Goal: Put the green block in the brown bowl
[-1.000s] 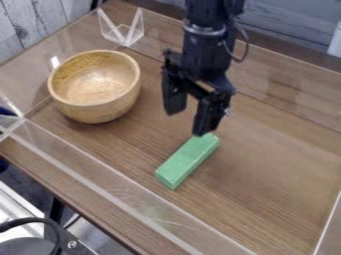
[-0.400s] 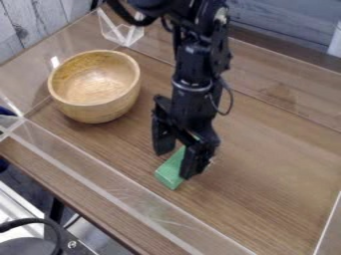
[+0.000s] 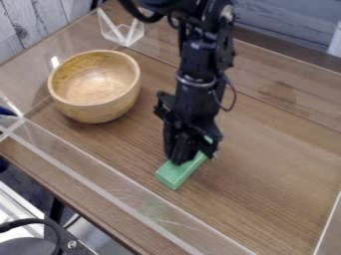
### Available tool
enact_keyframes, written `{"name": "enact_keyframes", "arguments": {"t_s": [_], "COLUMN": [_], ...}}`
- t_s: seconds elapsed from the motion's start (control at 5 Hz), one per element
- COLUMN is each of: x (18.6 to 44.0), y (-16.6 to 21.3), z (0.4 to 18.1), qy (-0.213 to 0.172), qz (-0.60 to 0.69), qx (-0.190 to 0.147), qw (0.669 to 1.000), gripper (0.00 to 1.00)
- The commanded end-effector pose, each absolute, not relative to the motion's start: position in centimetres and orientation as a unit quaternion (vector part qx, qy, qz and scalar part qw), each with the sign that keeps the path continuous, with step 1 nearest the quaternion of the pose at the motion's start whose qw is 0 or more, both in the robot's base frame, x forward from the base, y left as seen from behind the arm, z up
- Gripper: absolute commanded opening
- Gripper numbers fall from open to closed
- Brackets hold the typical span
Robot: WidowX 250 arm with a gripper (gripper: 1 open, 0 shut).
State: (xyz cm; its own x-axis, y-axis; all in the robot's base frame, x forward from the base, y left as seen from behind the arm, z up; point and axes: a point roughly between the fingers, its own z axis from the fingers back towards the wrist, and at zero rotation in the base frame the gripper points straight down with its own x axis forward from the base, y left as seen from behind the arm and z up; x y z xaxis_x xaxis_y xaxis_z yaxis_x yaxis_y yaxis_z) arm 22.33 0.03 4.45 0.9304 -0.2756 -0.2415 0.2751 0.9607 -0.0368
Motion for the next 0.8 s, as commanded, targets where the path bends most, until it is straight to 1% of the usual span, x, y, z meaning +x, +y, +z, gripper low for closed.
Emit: {"name": "enact_keyframes", "arguments": {"t_s": [0.0, 0.2, 0.4, 0.6], "x": [24.0, 24.7, 24.6, 24.0], "y": [0.7, 1.7, 2.1, 1.6], "z": [7.6, 9.8, 10.9, 10.7], "qy": [0.078, 0.060, 0.047, 0.040], "qz": [-0.126, -0.112, -0.100, -0.098], "qx": [0.005, 0.007, 0.018, 0.012], "qw": [0.989, 0.992, 0.994, 0.994], "gripper": [0.00, 0.00, 0.00, 1.00]}}
